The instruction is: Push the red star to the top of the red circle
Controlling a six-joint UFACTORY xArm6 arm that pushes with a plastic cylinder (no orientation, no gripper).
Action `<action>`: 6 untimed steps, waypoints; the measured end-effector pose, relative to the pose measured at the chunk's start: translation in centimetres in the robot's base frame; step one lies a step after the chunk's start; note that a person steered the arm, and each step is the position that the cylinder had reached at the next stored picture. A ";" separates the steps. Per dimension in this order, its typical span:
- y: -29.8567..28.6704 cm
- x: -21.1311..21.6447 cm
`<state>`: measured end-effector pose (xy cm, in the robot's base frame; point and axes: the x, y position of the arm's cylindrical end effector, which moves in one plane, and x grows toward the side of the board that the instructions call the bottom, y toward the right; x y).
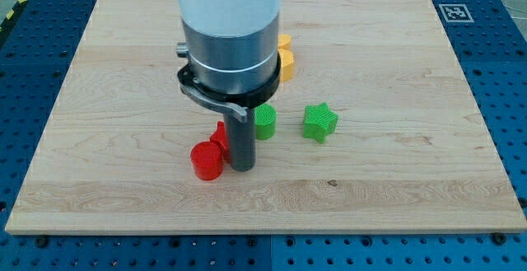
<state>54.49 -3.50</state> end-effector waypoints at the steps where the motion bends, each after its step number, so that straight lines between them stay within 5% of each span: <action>1: 0.0 0.0; 6: 1.9 0.1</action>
<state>54.59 -1.62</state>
